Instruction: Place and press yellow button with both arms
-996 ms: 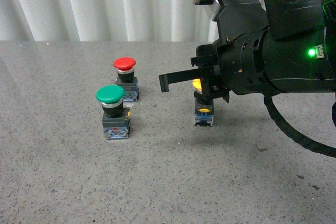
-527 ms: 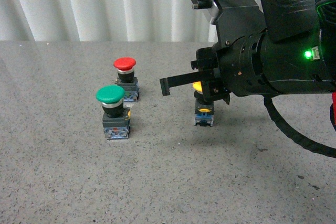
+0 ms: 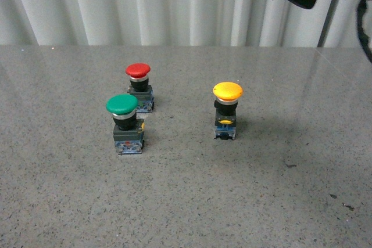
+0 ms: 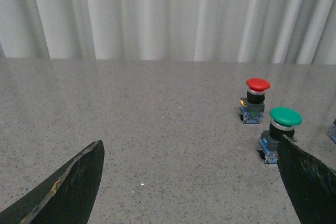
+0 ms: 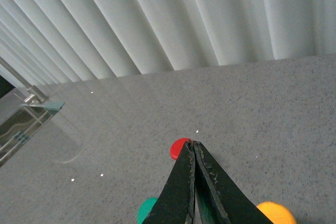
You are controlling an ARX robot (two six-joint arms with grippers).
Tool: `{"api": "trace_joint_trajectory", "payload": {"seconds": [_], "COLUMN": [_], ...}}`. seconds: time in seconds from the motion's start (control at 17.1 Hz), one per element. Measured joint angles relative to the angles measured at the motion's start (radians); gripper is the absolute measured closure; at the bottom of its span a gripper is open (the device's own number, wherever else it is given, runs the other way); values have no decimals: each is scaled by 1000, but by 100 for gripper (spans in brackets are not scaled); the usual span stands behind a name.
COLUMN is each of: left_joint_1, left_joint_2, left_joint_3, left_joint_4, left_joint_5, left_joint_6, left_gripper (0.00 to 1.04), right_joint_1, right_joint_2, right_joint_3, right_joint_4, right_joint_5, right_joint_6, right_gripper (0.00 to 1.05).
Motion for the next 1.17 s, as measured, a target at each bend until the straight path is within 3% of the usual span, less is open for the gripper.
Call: {"api": "trace_joint_trajectory", "payload": {"seconds": [0.23, 0.29, 0.35, 0.41, 0.47, 0.53, 1.0, 1.11, 1.17], "left_joint_1": [0, 0, 0, 0, 0, 0, 0, 0, 0], "left_joint_2": [0, 0, 0, 0, 0, 0, 0, 0, 0], "left_joint_3": [0, 0, 0, 0, 0, 0, 0, 0, 0], "left_joint_4": [0, 0, 0, 0, 0, 0, 0, 0, 0], "left_joint_5": [0, 0, 0, -1, -1, -1, 0, 0, 0], "left_joint_6": [0, 0, 0, 0, 0, 0, 0, 0, 0], "left_gripper": [7, 7, 7, 7, 7, 7, 7, 7, 7], "right_joint_1": [-63, -43, -58, -97, -167, -228, -363, -476, -484], "right_joint_2": [-395, -488, -584, -669, -784, -904, -1113, -1155, -1191], "right_joint_3": [-210, -277, -349, -409, -478, -543, -691, -710, -739], "right_joint_4": [-131, -160, -208, -256, -326, -354, -352, -363, -381], "right_joint_5": [-24, 172, 290, 370, 389, 379, 221, 110, 97], "right_joint_6": [27, -52, -150, -224, -304, -351, -421, -425, -427], "right_gripper": [103, 103, 103, 103, 103, 103, 103, 103, 103]}}
